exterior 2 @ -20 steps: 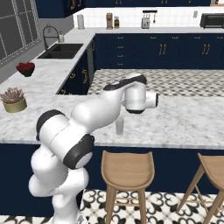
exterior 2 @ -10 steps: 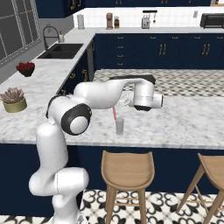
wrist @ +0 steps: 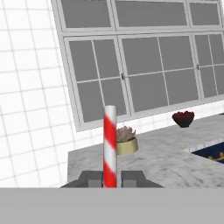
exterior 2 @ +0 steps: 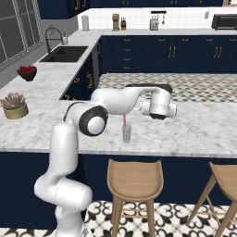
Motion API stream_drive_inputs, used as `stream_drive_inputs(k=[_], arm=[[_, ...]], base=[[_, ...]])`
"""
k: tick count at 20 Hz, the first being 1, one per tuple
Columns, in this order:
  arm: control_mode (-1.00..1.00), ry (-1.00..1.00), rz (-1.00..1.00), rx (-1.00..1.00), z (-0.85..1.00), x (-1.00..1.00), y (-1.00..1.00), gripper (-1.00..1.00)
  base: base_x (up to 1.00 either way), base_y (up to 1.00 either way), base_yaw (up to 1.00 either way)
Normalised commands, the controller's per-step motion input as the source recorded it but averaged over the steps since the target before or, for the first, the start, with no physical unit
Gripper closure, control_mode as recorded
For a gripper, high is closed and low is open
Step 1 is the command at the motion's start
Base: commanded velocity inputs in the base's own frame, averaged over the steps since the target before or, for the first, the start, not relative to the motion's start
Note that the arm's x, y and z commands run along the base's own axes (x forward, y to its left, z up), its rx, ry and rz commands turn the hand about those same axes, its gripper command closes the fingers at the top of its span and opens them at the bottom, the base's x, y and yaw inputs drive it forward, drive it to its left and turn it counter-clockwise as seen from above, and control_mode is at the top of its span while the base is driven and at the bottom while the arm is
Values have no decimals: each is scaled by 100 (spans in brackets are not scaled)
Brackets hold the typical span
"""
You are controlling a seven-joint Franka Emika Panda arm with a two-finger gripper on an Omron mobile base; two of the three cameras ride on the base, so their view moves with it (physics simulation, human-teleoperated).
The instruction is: Take a straw from the drawer in front and place it inside the glass cup on the dining counter.
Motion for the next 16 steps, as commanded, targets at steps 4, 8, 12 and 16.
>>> stream_drive_inputs(k=[4, 8, 12, 16], arm=[[-100, -4, -8, 0, -5, 40, 30, 100], [-100, 0, -6, 0, -11, 15, 3, 100], [-100, -2, -4, 0, -7, 0, 0, 100], [-100, -2, -4, 0, -4, 0, 0, 100]], base=[[0, 0, 0], [0, 0, 0], [0, 0, 0], [0, 0, 0]])
